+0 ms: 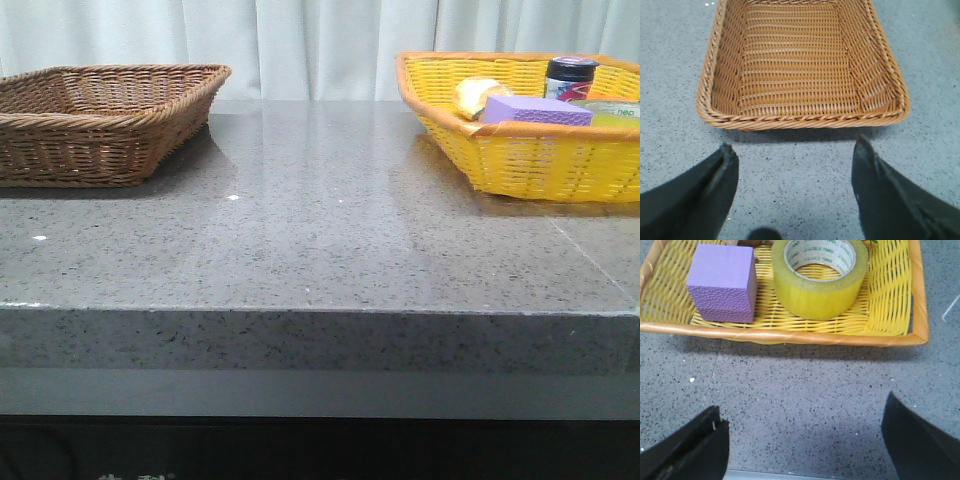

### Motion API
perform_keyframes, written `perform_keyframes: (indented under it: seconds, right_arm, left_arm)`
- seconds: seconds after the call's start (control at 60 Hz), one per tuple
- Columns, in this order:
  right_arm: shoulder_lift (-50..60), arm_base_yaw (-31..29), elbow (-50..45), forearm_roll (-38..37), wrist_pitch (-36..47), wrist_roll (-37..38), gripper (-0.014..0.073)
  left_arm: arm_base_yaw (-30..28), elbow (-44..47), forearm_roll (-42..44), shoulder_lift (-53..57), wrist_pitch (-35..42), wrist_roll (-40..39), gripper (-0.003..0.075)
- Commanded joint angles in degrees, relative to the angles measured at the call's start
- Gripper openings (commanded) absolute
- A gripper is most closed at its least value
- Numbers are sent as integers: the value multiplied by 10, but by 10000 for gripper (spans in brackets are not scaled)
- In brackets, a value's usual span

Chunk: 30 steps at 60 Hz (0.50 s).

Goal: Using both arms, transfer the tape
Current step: 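Lower the right gripper into the yellow basket over the yellow tape roll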

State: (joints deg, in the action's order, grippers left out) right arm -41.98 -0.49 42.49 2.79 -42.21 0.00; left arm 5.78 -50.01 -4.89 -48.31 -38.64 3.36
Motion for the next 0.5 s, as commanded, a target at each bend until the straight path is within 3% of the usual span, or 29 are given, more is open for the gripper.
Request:
perform_keyframes:
  seconds: [0.0, 0.233, 0.483]
  right_arm:
    - [-1, -3, 23, -5, 34, 0, 635]
    - [-64, -3, 94, -17, 10, 33, 635]
    - [-205, -7, 245, -17, -43, 37, 635]
  left_arm:
    - [11, -20, -8, 1, 35, 1, 470]
    - [39, -20, -8, 2, 33, 1, 470]
    - [87, -20, -15, 2, 7, 1, 470]
